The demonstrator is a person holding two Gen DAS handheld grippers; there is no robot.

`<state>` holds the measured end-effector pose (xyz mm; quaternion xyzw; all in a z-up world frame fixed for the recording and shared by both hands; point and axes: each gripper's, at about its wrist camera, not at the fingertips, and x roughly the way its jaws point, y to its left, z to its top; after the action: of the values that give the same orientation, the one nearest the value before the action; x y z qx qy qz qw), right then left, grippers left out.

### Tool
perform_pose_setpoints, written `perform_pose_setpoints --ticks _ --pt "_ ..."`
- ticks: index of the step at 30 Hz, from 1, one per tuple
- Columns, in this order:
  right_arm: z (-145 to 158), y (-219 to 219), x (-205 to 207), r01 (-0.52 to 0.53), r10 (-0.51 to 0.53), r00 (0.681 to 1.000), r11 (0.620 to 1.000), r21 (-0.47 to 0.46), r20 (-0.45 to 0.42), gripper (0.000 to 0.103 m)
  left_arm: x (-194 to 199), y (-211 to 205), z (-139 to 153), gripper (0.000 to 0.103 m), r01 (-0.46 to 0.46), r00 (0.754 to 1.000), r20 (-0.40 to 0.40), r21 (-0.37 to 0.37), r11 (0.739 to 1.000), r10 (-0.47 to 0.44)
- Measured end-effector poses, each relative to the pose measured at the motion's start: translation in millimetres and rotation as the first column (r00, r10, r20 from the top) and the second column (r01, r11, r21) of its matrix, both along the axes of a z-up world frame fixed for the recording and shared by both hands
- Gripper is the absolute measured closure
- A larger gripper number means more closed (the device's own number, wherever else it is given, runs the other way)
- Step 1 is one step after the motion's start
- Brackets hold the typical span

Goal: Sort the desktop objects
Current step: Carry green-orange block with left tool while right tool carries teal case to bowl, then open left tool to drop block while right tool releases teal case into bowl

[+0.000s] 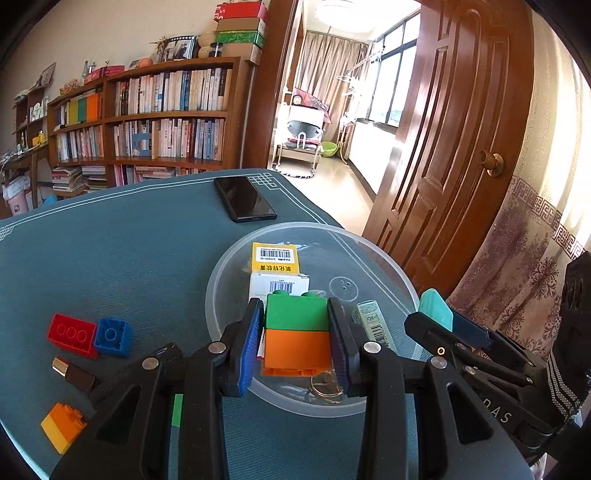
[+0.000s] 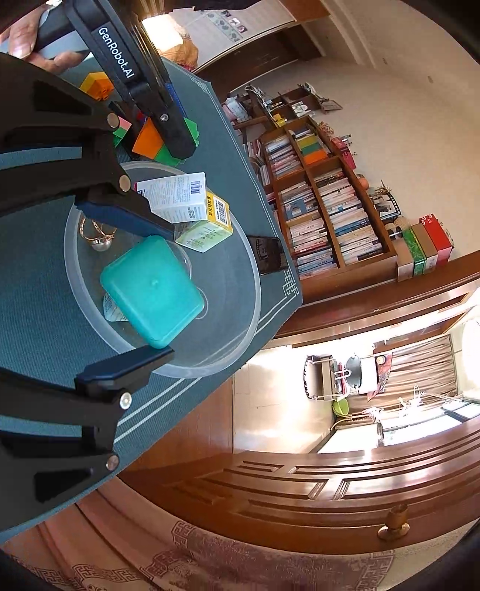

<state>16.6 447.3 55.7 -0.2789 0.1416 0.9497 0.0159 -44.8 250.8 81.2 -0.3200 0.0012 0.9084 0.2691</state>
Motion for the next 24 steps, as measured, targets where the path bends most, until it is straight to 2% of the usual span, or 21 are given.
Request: perform_pose_setpoints --ticks 13,15,20,24 --pt "4.2 3.2 -11.8 0.005 -0.005 1.0 1.0 0.017 -0.008 0.039 -9.1 20.6 -14.9 0.065 0.059 0.997 0.052 0.005 0.998 -0.059" --pt "4.4 2.2 -14.1 0.004 -0.004 1.0 1.0 0.024 -0.007 0.039 -10.4 18.5 -16.0 0.061 0.053 0.997 0.06 0.012 0.999 -0.053" --pt "3.0 1.6 -19.6 0.007 -0.007 1.0 0.999 0.036 0.0 0.039 -11.2 5.8 -12.0 0.041 0.018 0.999 0.042 0.042 0.999 -0.02" --pt "2.0 -2.2 -23.5 0.001 -0.002 1.0 0.999 0.044 0.007 0.039 -10.6 -2.9 -5.4 0.04 -0.004 1.0 0.022 0.05 0.999 0.003"
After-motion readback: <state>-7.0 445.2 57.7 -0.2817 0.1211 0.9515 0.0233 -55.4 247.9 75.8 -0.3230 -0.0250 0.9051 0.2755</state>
